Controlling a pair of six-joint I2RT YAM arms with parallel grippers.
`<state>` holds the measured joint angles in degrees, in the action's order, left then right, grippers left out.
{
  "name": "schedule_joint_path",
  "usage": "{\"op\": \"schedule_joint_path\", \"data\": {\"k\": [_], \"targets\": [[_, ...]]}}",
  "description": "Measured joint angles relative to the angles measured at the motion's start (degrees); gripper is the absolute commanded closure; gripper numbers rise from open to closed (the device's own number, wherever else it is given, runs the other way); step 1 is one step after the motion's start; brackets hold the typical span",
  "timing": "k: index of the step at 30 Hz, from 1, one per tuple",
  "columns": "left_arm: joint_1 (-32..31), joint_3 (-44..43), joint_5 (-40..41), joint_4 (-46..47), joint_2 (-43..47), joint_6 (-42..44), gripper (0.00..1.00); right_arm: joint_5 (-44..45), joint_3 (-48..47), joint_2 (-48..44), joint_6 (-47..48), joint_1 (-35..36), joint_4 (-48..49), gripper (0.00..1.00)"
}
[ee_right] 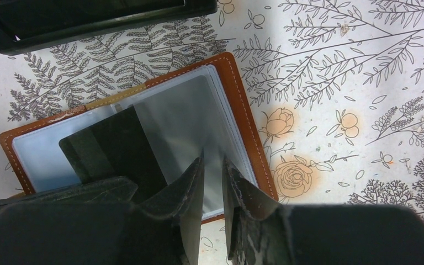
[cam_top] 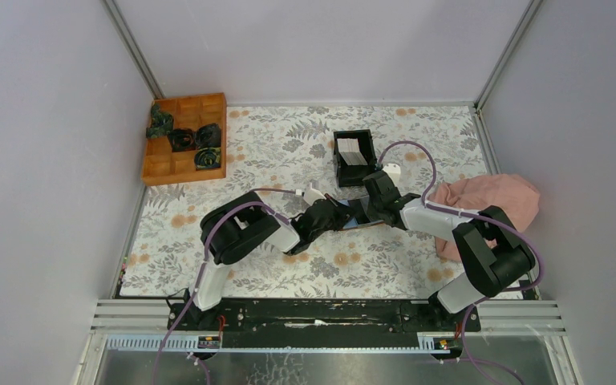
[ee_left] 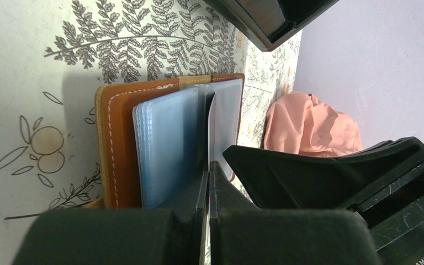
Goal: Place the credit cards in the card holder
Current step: Insert the credit card into the card holder.
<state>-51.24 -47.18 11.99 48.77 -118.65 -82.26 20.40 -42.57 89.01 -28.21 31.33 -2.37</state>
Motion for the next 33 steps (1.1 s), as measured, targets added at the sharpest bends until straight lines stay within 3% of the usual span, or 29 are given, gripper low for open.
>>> {"op": "schedule_joint_path", "data": {"k": [16, 33], "targets": [[-0.02, -0.22, -1.01, 0.04, -0.35, 1.22, 1.0, 3.98, 1.16, -4.79, -2.08, -4.26, -1.66, 0.71], [0.68, -0.24, -2.51, 0.07, -0.31, 3.61, 1.0, 2.38, 0.42, 1.68, -4.63, -7.45, 0.57, 0.74]]}}
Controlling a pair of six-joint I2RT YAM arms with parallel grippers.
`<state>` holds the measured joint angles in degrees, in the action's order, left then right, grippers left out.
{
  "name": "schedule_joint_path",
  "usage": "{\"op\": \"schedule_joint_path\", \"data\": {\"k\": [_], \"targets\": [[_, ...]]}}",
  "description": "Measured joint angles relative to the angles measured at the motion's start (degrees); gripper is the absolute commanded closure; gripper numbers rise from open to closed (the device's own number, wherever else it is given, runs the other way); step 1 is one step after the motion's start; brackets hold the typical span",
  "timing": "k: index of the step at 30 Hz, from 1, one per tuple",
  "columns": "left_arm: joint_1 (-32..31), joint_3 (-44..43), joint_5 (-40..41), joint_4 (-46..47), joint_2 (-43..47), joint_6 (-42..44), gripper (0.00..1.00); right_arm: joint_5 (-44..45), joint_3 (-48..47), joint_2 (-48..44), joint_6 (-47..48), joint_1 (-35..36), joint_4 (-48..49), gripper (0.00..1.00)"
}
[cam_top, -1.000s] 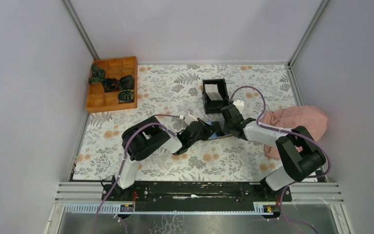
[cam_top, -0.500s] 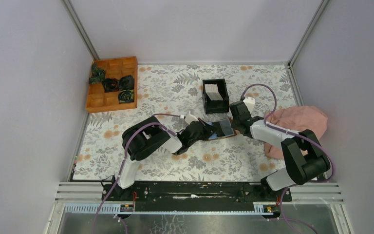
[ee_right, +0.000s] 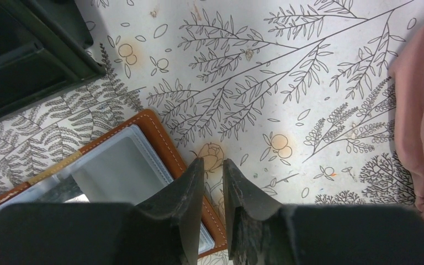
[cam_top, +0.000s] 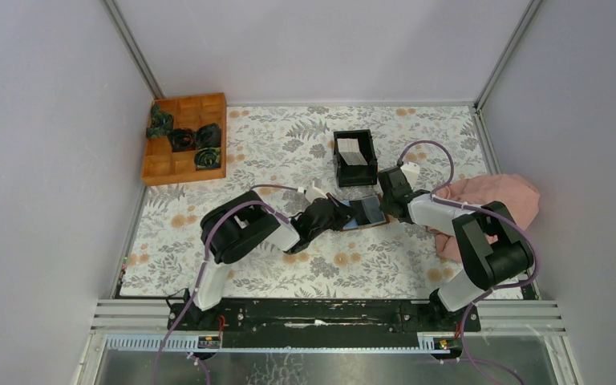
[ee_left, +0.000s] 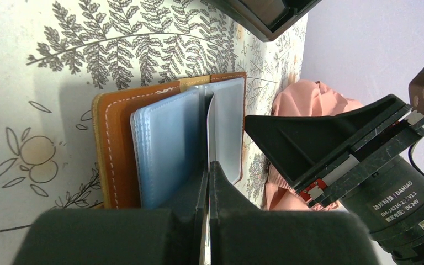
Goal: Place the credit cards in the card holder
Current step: Insert the credit card into the card holder.
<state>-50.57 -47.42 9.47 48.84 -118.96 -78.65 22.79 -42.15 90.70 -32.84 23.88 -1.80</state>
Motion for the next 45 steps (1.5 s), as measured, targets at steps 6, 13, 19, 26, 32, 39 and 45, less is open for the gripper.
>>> {"op": "schedule_joint_path", "data": {"k": [6, 13, 19, 26, 32, 39, 45], "targets": [[0.07, -0.68, -0.68, -0.61, 0.0, 1.14, 1.0, -1.36, 0.22, 0.33, -1.07, -0.28, 1.9, 0.74], [0.28, -2.91, -2.14, -2.6, -0.68, 1.7, 0.94, -1.49, 0.87, 0.33, -1.6, -0.59, 3.8, 0.74], [0.42, -3.37, -3.1, -3.58, -1.05, 2.34, 0.75, -1.51, 1.16, 0.33, -1.62, -0.68, 4.5, 0.74], [0.33, -4.7, -4.22, -5.62, -0.98, 3.65, 0.64, -2.34, 1.2, 0.33, -1.62, -0.74, 4.98, 0.74], [0.31, -7.43, -4.81, -9.79, -0.7, 5.29, 0.6, -2.51, 1.2, 0.33, -1.62, -0.79, 4.98, 0.74], [0.11, -11.96, -5.29, -17.31, -0.66, 7.69, 0.59, -2.49, 1.2, 0.33, -1.6, -1.09, 5.01, 0.74], [0.07, -15.8, -5.7, -24.17, -0.66, 9.55, 0.58, -2.47, 1.2, 0.33, -1.6, -1.33, 4.98, 0.74]]}}
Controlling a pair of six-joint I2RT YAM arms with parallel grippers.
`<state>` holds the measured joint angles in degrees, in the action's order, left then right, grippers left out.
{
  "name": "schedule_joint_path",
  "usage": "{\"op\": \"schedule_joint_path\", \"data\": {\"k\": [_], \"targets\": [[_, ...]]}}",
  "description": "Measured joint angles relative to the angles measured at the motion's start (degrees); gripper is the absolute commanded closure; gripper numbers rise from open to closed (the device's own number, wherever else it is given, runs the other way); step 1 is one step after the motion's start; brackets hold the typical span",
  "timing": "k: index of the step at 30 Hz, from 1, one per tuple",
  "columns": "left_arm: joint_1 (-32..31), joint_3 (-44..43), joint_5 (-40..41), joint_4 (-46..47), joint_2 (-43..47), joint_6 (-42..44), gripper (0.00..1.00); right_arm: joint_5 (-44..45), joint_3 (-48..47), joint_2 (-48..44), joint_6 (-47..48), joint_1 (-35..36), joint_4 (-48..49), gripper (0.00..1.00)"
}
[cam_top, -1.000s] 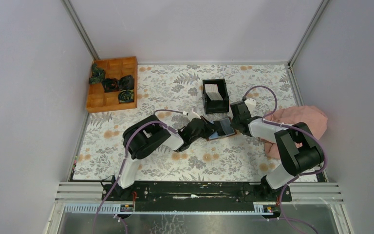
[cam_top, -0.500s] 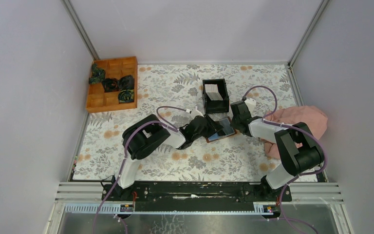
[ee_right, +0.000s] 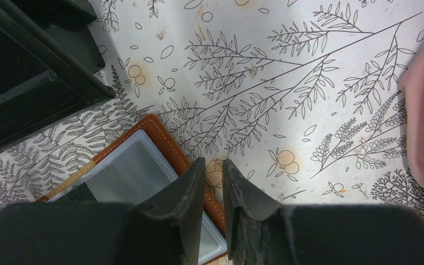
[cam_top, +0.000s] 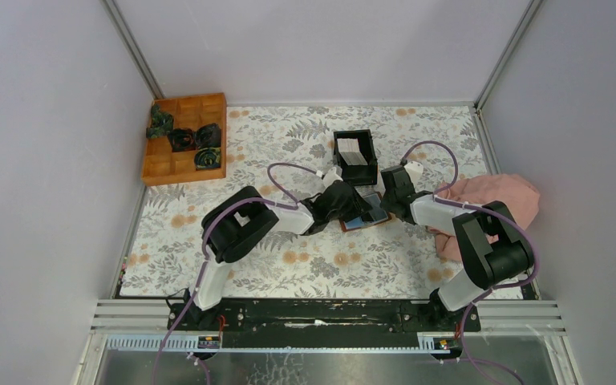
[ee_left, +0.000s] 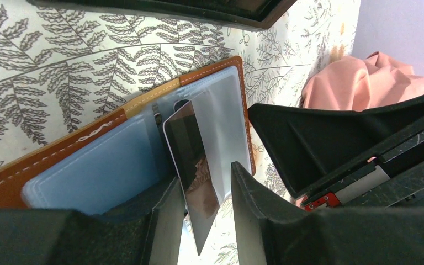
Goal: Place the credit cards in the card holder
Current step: Insert the credit card into the card holder.
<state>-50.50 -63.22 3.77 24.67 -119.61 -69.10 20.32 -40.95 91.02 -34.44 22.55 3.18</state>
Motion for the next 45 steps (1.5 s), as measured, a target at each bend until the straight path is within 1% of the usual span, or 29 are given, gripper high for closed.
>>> {"op": "schedule_joint_path", "data": {"k": [5, 9, 17, 26, 35, 41, 45], "targets": [[-0.02, -2.29, -0.35, -4.5, 0.0, 1.88, 0.57, -0.02, 0.0, 0.0, 0.0, -0.04, 0.0, 0.74], [-0.04, -2.58, -0.59, -6.25, 0.48, 3.1, 0.56, -0.09, 0.15, -0.04, 0.0, -0.04, 0.22, 0.73], [-0.17, 0.92, -1.09, -6.75, 3.41, 3.89, 0.52, -2.8, 0.35, -0.11, -0.39, 0.07, 1.27, 0.73], [-0.17, 0.7, -1.49, -8.0, 3.82, 4.9, 0.49, -3.52, 0.37, -0.11, -0.42, 0.07, 1.51, 0.73], [-0.2, 3.1, -1.44, -11.08, 7.21, 5.88, 0.42, -4.87, 0.55, -0.11, -0.5, 0.24, 2.25, 0.73], [-0.2, 3.87, -1.64, -11.21, 8.04, 6.73, 0.39, -4.98, 0.68, -0.11, -0.57, 0.28, 2.51, 0.73], [-0.2, 3.69, -2.08, -11.26, 8.04, 7.5, 0.38, -5.03, 0.7, -0.11, -0.57, 0.28, 2.6, 0.73]]}}
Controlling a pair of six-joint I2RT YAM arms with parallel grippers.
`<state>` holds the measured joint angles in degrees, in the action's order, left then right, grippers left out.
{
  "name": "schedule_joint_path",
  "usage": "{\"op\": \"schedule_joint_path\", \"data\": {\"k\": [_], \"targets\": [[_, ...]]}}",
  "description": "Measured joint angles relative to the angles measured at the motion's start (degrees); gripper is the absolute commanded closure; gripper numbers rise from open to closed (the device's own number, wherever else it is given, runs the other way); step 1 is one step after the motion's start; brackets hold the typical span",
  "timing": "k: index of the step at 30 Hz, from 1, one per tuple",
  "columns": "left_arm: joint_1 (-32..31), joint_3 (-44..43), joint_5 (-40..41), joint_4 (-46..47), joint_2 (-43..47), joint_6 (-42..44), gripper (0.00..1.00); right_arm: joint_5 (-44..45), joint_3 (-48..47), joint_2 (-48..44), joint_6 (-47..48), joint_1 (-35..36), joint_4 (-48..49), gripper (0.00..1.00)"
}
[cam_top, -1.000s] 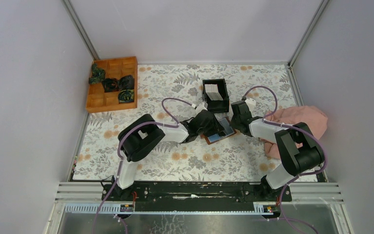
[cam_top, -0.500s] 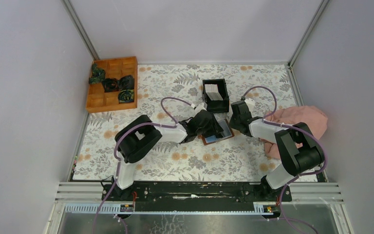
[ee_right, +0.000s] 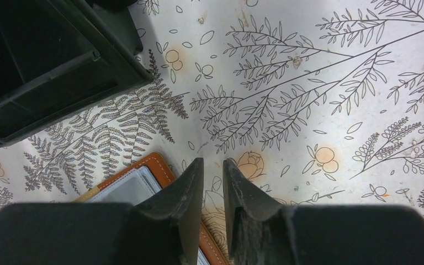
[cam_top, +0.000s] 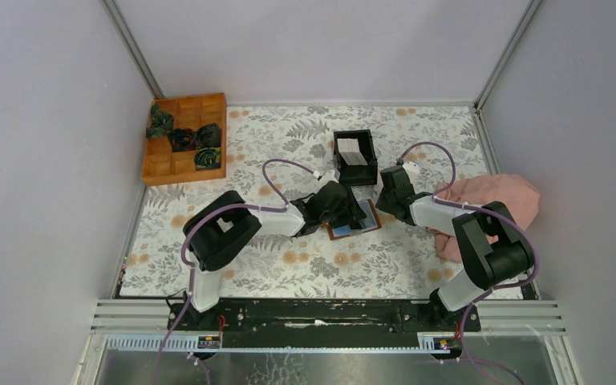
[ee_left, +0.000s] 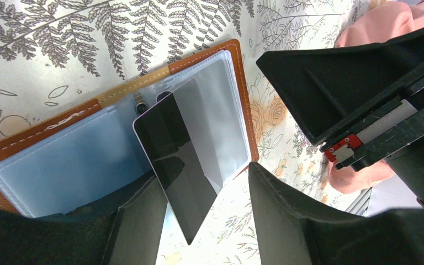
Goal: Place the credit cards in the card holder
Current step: Insert the credit card into the card holder.
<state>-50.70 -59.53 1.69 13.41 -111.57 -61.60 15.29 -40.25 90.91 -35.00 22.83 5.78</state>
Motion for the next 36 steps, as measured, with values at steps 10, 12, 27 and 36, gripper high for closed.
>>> {"op": "schedule_joint_path", "data": {"k": [10, 12, 27, 36], "targets": [[0.0, -0.26, -0.15, -2.23, 0.76, 1.86, 0.38, -1.62, 0.07, 0.0, -0.04, 0.02, 0.5, 0.74], [0.0, 1.2, -0.11, -2.1, 1.88, 2.03, 0.35, -1.95, 0.11, 0.0, -0.04, 0.04, 0.59, 0.74], [1.27, 7.32, -2.8, 3.5, 5.49, 1.25, 0.23, -4.04, 0.15, 0.0, -0.04, 0.22, 0.98, 0.74], [4.85, 13.05, -11.28, 13.33, 5.49, -3.48, 0.25, -5.38, 0.15, 0.0, -0.04, 3.17, 1.05, 0.74]]}}
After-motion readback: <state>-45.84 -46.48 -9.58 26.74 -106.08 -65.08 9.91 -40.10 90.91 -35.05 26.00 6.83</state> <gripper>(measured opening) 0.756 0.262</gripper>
